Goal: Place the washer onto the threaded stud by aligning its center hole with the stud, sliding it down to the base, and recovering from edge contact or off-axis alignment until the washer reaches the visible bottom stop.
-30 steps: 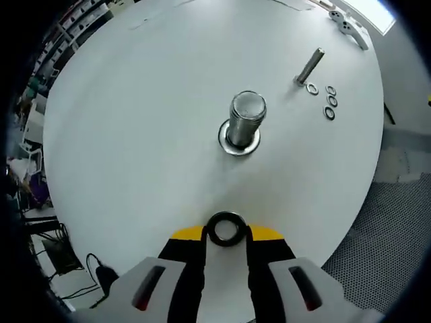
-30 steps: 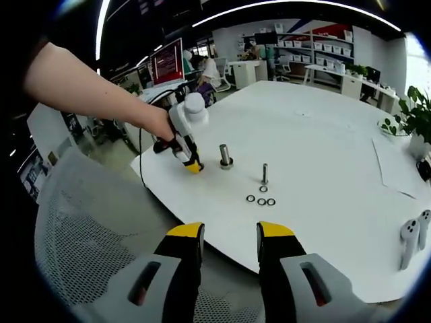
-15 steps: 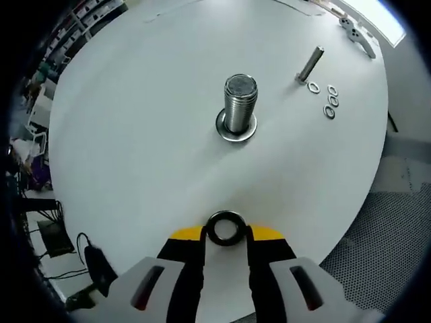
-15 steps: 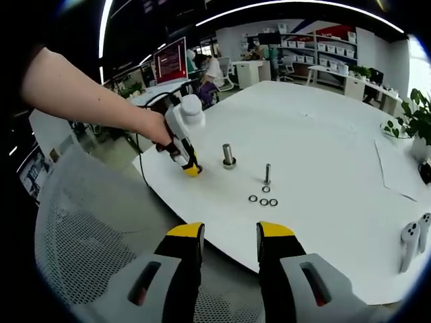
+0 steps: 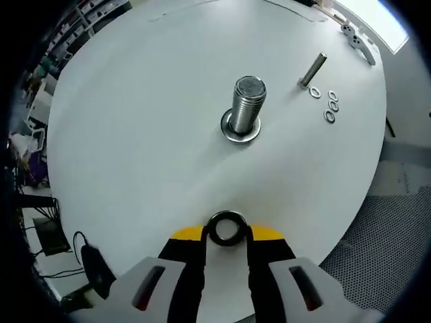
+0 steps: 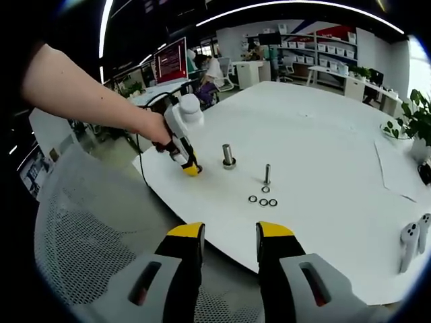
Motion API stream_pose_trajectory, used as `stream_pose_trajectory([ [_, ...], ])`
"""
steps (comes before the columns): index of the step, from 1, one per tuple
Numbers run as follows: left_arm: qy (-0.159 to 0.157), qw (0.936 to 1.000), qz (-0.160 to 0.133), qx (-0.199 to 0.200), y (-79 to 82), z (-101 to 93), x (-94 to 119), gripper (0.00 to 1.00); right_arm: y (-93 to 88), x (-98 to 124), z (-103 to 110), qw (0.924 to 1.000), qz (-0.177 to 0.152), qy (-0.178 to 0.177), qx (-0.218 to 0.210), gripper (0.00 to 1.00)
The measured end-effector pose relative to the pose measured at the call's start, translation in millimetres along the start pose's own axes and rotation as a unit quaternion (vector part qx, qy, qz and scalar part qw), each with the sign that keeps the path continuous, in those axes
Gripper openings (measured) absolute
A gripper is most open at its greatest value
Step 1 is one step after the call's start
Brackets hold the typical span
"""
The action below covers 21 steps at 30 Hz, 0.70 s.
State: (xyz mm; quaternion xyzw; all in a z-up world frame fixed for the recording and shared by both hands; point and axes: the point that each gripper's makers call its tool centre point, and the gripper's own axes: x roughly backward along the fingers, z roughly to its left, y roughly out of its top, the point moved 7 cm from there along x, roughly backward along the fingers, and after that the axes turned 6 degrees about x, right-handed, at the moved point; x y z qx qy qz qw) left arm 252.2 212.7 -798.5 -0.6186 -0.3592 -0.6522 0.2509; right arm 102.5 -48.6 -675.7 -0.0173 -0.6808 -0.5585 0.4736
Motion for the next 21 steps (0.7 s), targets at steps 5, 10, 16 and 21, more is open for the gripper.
stream_pose_trajectory([
  [5, 0.007, 1.0000, -0.001, -0.001, -0.1, -2.2, 0.2, 0.20, 0.2, -0.2, -0.3, 1.0000, 0.000, 0.000, 0.000, 0.33],
  [10, 0.008, 0.9999, -0.008, 0.001, -2.3, -5.3, 1.5, 0.19, 0.3, 0.1, -0.6, 1.0000, 0.000, -0.002, 0.000, 0.33],
  [16, 0.005, 1.0000, -0.009, 0.002, -3.8, -11.4, 4.9, 0.19, 0.2, 0.0, -0.7, 1.0000, 0.000, -0.002, -0.001, 0.33],
  [21, 0.003, 0.9999, -0.008, -0.008, -3.4, -15.6, 7.7, 0.19, 0.5, -0.1, -0.9, 1.0000, 0.000, -0.002, 0.000, 0.33],
])
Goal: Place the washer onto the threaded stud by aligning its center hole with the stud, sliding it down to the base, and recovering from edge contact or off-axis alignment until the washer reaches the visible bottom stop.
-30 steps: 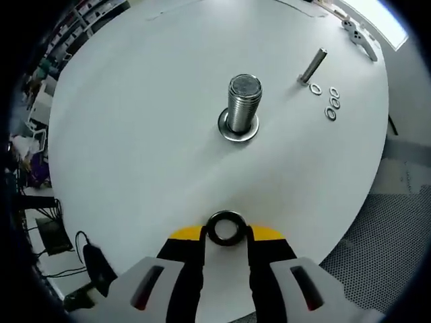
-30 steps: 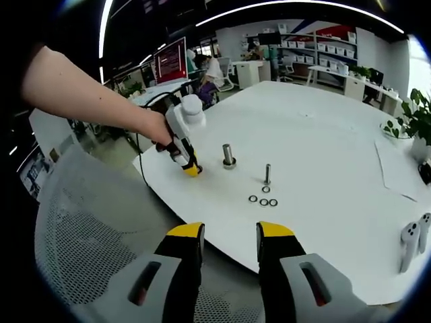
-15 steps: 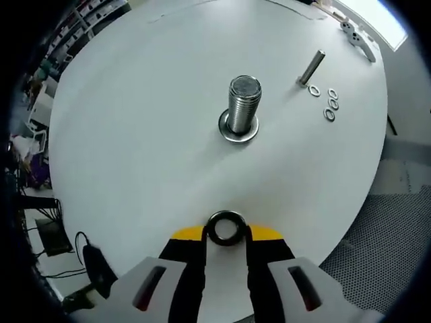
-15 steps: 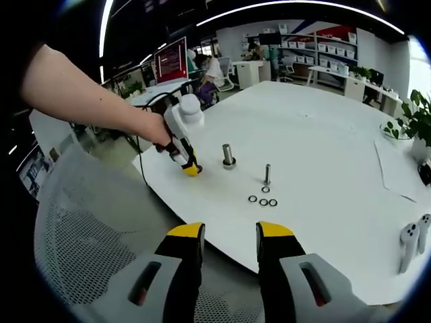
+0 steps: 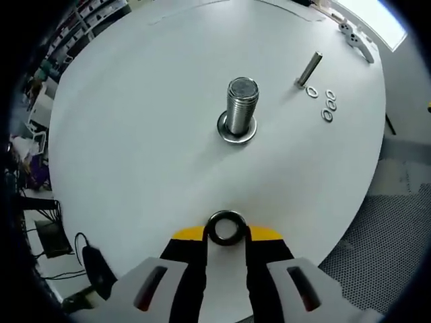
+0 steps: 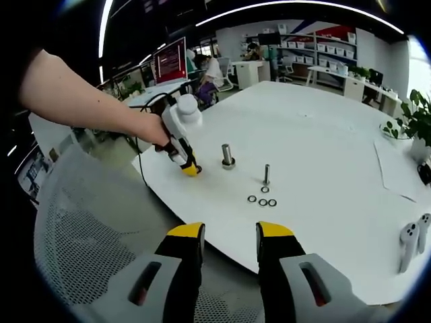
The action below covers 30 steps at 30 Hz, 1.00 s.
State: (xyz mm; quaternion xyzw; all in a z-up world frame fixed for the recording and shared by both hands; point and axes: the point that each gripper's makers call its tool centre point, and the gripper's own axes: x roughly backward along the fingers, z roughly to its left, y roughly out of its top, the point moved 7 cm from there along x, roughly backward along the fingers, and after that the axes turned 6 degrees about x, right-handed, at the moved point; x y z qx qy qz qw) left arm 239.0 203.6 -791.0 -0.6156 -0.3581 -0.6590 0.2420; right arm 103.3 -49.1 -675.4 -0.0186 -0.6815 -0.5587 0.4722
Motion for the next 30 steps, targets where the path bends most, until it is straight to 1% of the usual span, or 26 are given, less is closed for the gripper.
stream_pose_trajectory([
  [3, -0.001, 1.0000, -0.002, -0.004, 1.3, -1.9, 2.2, 0.19, -0.2, 0.1, 0.0, 1.0000, 0.001, 0.000, 0.000, 0.33],
  [7, -0.002, 0.9999, -0.012, -0.008, 5.6, -1.0, 7.3, 0.19, 0.0, 0.0, 0.0, 1.0000, 0.001, 0.000, 0.000, 0.33],
  [11, -0.004, 0.9995, -0.027, -0.017, 14.3, 0.3, 17.4, 0.19, 0.0, -0.2, 0.2, 1.0000, 0.002, 0.001, 0.002, 0.33],
  [18, -0.004, 0.9977, -0.056, -0.036, 34.3, 1.4, 38.9, 0.19, 0.4, -0.1, 0.3, 1.0000, 0.001, 0.001, 0.003, 0.33],
  [21, -0.005, 0.9962, -0.074, -0.046, 47.4, -0.1, 49.1, 0.19, 0.3, -0.2, 0.3, 1.0000, 0.000, 0.001, 0.003, 0.33],
  [25, -0.007, 0.9948, -0.084, -0.056, 61.1, -2.7, 56.3, 0.19, 0.5, -0.3, 0.1, 1.0000, 0.000, 0.001, 0.003, 0.33],
  [30, -0.010, 0.9934, -0.089, -0.072, 75.5, -8.0, 60.3, 0.19, 0.8, -0.1, -0.1, 1.0000, -0.002, 0.000, 0.002, 0.33],
])
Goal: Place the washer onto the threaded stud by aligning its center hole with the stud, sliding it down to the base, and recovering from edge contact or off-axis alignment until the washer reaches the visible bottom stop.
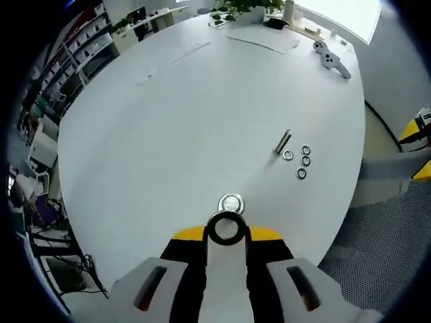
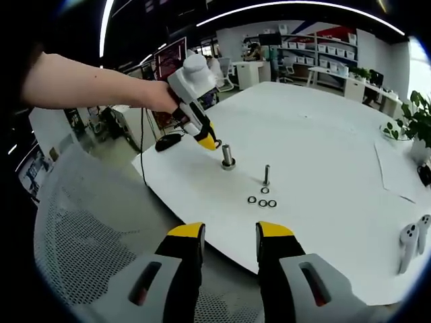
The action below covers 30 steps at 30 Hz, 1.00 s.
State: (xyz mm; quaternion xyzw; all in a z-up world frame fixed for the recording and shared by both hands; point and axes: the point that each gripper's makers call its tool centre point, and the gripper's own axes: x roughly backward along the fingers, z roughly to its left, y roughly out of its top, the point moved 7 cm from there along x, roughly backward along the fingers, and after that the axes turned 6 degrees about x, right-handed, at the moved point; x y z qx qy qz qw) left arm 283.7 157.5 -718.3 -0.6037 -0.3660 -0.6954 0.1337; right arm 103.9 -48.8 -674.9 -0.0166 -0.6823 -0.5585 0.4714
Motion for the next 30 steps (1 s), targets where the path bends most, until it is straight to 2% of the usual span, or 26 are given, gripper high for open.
stream_pose_trajectory([
  [10, -0.006, 0.9997, 0.012, -0.018, 13.8, -2.1, -10.1, 0.19, -0.1, 0.7, -0.7, 1.0000, -0.001, -0.004, -0.002, 0.33],
  [23, -0.010, 0.9982, 0.038, -0.046, 17.8, -4.3, -19.7, 0.19, -0.2, 0.9, -2.1, 1.0000, -0.001, -0.008, -0.004, 0.33],
  [30, -0.001, 0.9957, 0.055, -0.075, 18.2, -6.4, -34.1, 0.19, -0.6, 0.8, -2.7, 0.9999, 0.001, -0.009, -0.004, 0.33],
])
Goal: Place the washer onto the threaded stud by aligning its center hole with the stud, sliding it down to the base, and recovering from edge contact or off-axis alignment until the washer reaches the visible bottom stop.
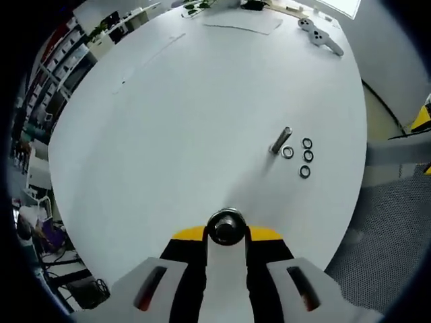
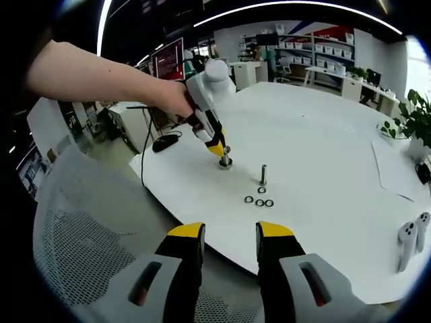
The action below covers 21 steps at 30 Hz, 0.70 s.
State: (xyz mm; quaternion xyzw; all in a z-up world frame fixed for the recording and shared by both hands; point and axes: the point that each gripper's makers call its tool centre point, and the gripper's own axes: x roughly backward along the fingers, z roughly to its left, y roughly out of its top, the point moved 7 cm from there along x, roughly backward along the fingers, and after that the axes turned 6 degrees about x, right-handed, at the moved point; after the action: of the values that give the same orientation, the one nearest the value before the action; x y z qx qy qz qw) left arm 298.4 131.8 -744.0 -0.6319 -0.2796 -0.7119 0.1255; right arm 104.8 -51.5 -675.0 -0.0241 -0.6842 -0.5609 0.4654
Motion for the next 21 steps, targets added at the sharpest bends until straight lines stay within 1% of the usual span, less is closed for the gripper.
stream_pose_trajectory([
  [5, 0.000, 0.9999, 0.013, -0.006, -1.2, 0.9, -11.9, 0.19, -0.5, -0.2, -0.1, 1.0000, 0.001, -0.001, 0.000, 0.33],
  [8, 0.009, 0.9995, 0.021, -0.022, -2.9, 1.7, -22.1, 0.19, -0.7, -0.2, -0.4, 1.0000, 0.002, -0.002, -0.002, 0.33],
  [10, 0.006, 0.9995, 0.023, -0.022, -2.8, 2.9, -26.3, 0.19, -0.4, 0.1, -0.4, 1.0000, 0.001, -0.003, -0.001, 0.33],
  [21, 0.003, 0.9994, 0.030, -0.019, -2.8, 0.7, -25.7, 0.19, -0.8, 0.5, -1.7, 1.0000, 0.000, -0.006, -0.004, 0.33],
])
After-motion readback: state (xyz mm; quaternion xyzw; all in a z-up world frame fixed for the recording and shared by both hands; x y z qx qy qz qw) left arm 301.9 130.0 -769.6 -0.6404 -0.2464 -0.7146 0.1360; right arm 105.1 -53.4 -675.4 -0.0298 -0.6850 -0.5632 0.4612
